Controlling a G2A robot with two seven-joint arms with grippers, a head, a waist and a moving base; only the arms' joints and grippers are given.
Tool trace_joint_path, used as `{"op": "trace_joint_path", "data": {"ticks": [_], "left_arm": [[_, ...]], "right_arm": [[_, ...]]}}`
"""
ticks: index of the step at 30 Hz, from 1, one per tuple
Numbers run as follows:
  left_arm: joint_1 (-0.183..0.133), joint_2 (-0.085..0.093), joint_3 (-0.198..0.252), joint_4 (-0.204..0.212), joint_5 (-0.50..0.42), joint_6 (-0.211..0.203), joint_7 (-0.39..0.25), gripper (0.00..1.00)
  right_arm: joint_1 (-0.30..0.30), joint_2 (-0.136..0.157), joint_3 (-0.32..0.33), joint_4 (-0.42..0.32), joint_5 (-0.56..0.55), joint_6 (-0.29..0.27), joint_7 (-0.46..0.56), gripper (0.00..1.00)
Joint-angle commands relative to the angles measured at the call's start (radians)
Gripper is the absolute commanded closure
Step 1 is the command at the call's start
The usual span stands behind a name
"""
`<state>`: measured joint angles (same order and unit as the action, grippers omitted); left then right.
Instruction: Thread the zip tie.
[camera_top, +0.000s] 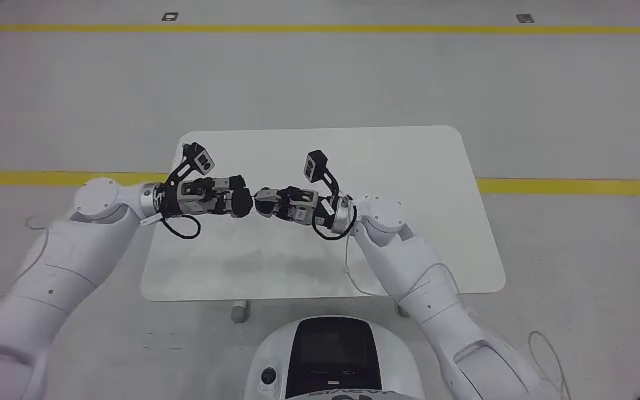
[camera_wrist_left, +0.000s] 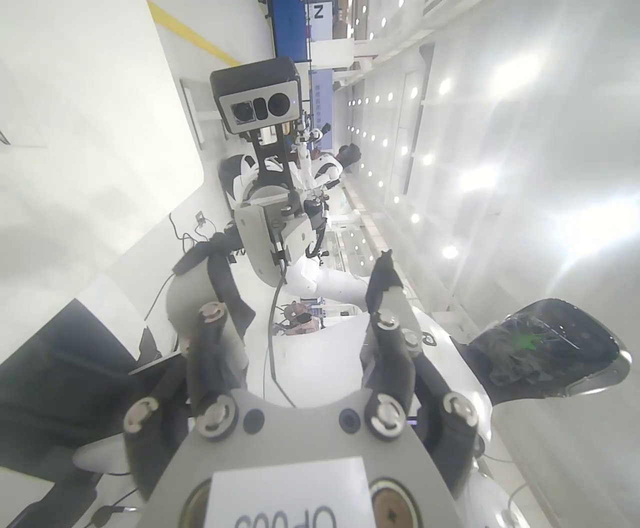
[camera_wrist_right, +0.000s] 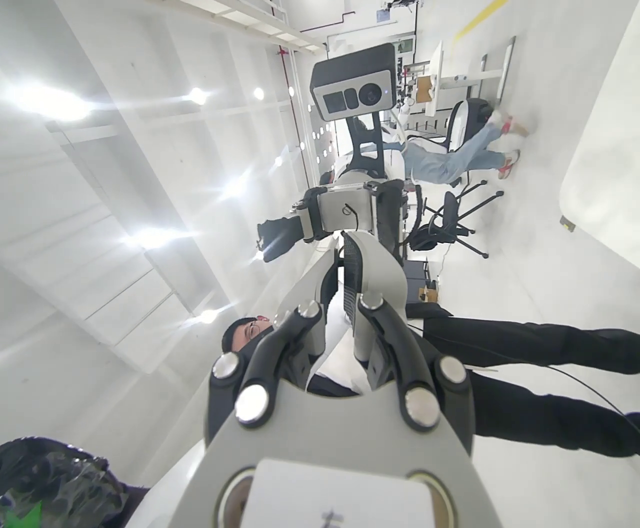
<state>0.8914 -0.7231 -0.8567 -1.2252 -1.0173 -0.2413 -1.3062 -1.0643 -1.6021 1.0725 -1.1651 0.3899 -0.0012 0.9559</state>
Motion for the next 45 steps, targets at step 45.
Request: {"op": "trace_joint_path", "data": {"ticks": [45], "left_arm": [[0.055, -0.031, -0.073, -0.011, 0.077, 0.049, -0.016, 0.90]], "right_arm": [[-0.018, 0.044, -0.059, -0.055, 0.028, 0.010, -0.044, 1.00]]}}
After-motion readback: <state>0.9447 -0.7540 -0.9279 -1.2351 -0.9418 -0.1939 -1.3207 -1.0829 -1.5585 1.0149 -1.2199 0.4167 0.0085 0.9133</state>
